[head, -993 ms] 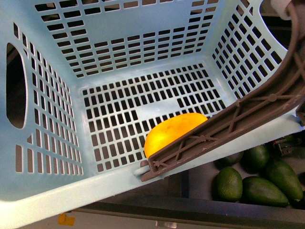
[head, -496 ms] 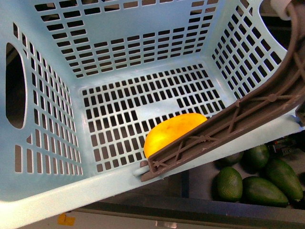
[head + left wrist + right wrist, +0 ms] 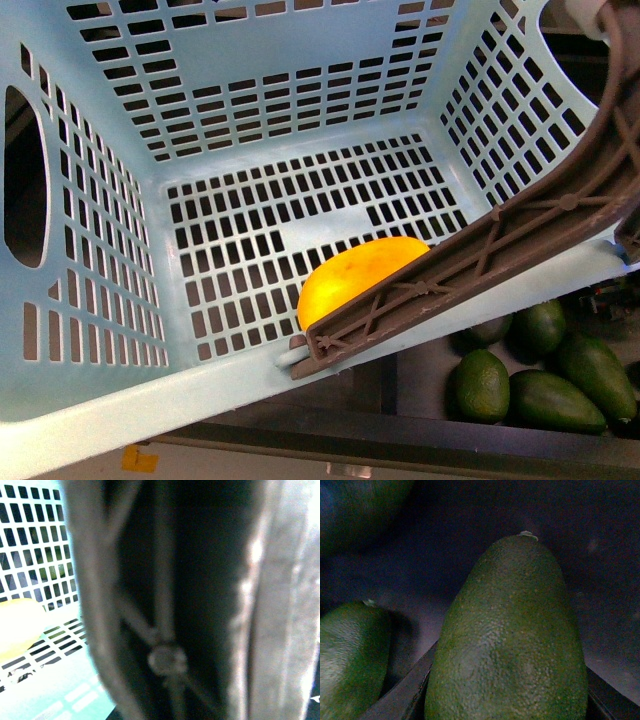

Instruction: Pick mango and avocado into basket

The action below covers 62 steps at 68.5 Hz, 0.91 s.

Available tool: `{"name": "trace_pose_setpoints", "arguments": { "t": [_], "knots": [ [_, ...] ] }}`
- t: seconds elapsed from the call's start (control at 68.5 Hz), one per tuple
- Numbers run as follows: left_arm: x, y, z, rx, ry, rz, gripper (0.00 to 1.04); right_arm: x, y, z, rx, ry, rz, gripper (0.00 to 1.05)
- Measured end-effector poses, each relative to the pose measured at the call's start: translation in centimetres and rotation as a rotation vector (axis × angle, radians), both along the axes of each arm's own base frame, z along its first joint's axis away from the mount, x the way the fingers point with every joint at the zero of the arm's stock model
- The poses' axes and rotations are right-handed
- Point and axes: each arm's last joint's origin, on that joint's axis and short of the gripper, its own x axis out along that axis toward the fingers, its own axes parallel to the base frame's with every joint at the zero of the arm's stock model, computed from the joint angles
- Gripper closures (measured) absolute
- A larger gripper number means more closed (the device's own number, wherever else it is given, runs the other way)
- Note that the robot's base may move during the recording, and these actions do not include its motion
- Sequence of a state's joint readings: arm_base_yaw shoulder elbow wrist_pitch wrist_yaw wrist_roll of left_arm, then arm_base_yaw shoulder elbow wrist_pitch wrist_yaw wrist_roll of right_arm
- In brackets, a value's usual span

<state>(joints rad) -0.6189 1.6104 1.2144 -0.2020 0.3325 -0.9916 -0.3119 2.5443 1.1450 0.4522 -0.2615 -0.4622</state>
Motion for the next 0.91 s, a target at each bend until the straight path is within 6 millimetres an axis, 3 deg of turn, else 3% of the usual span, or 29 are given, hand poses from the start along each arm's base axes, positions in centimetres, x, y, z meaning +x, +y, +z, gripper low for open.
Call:
{"name": "trace_pose_setpoints", "arguments": {
  "t": [0.19,0.35,0.409,0.613,0.745,0.832,0.905],
  "knots": [
    [0.0,0.0,0.0,0.0,0.0,0.0,0.92,-2.1,-2.5,5.6,0.048,-0.168,-0.063,0.51],
    [0.0,0.0,0.0,0.0,0.0,0.0,0.92,-5.0,-2.9,10.9,0.112,-0.302,-0.098,0.51],
    [0.0,0.0,0.0,0.0,0.0,0.0,0.92,-7.0,-1.9,15.0,0.175,-0.393,-0.088,0.51],
    [0.0,0.0,0.0,-0.001,0.001,0.0,0.92,-10.2,1.6,23.2,0.204,-0.574,-0.014,0.51],
    [0.0,0.0,0.0,0.001,-0.001,0.002,0.92,-11.4,3.9,27.2,0.209,-0.677,0.041,0.51],
    [0.0,0.0,0.0,0.0,0.0,0.001,0.92,-12.4,6.8,30.5,0.218,-0.775,0.093,0.51],
    [0.0,0.0,0.0,0.0,0.0,0.001,0.92,-12.3,8.5,31.3,0.227,-0.798,0.119,0.52]
  ]
}}
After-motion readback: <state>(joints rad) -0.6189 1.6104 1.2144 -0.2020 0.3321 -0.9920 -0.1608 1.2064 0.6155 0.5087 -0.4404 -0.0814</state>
